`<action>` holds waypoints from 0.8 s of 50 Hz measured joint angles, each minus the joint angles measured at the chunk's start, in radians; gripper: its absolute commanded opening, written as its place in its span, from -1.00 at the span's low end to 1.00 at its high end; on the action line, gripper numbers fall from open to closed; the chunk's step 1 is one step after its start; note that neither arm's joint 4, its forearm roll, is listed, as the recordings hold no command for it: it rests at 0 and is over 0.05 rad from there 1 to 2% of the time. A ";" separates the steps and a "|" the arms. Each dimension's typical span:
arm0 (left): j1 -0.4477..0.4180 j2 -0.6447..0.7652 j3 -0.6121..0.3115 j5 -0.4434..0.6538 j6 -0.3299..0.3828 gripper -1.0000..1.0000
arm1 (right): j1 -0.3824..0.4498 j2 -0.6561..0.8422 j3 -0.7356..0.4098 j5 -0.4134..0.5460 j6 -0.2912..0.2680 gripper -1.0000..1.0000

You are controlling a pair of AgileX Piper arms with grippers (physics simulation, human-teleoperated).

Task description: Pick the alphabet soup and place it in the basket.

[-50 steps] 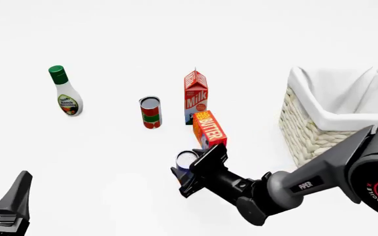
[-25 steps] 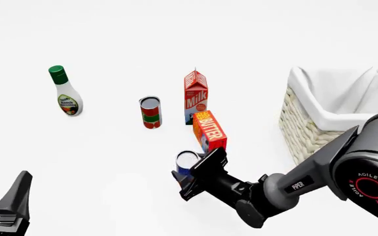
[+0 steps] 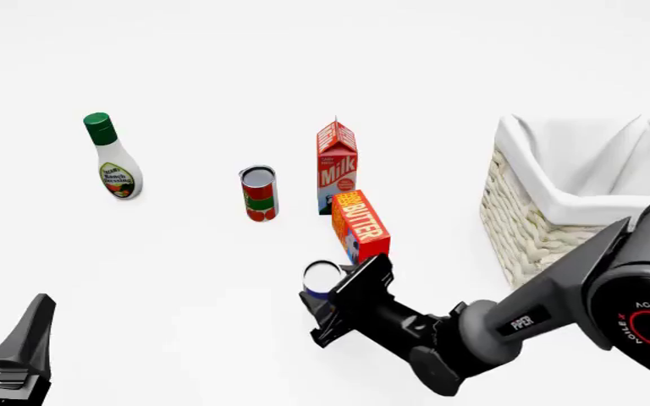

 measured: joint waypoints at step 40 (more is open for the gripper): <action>0.000 0.000 0.000 0.000 0.000 1.00 | -0.016 -0.766 0.113 0.323 -0.036 -1.00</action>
